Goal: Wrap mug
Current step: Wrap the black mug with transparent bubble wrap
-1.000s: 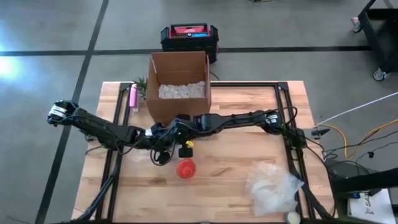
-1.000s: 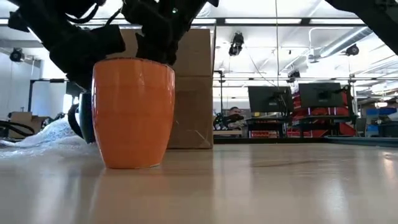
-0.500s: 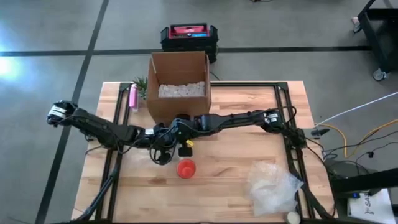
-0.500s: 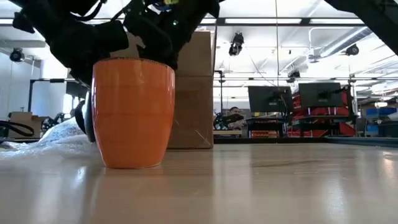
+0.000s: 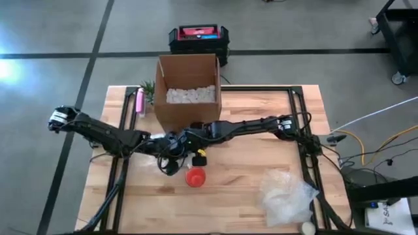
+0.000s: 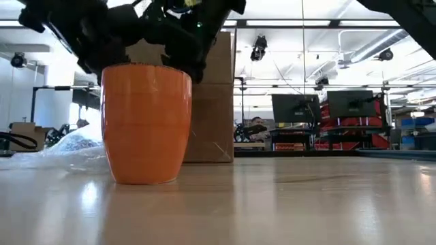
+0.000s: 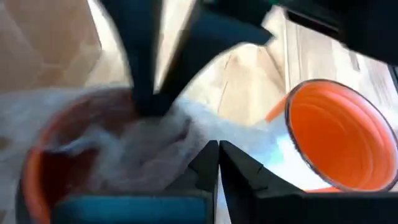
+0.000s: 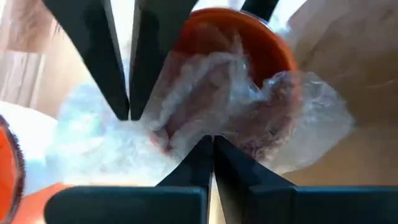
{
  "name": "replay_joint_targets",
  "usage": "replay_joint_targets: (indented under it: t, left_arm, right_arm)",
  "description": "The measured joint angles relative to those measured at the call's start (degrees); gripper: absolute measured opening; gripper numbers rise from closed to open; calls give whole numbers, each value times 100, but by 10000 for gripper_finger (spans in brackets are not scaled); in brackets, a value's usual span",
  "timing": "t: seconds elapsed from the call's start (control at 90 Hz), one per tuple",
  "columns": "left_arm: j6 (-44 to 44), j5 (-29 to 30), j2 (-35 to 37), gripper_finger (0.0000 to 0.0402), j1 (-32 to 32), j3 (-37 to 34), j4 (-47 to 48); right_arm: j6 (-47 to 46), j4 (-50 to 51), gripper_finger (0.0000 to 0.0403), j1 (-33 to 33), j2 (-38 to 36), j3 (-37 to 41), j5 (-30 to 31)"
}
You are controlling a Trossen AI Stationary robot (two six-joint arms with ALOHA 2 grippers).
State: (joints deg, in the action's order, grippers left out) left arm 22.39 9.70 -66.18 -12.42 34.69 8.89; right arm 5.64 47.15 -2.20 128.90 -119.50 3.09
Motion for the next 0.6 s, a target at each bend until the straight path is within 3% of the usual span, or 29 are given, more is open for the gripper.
replay_joint_targets:
  t: [0.267, 0.411, 0.6]
  left_arm:
    - [-44, 404, 92, 0, 20, 111, 373]
    - [-17, 425, 256, 0, 20, 432, 1323]
    - [74, 905, 471, 0, 33, 802, 2400]
  right_arm:
    - [-58, -842, 0, 137, 40, 104, -49]
    - [-42, -779, 0, 158, 185, 139, 37]
    - [14, -838, 0, 134, 192, 150, 122]
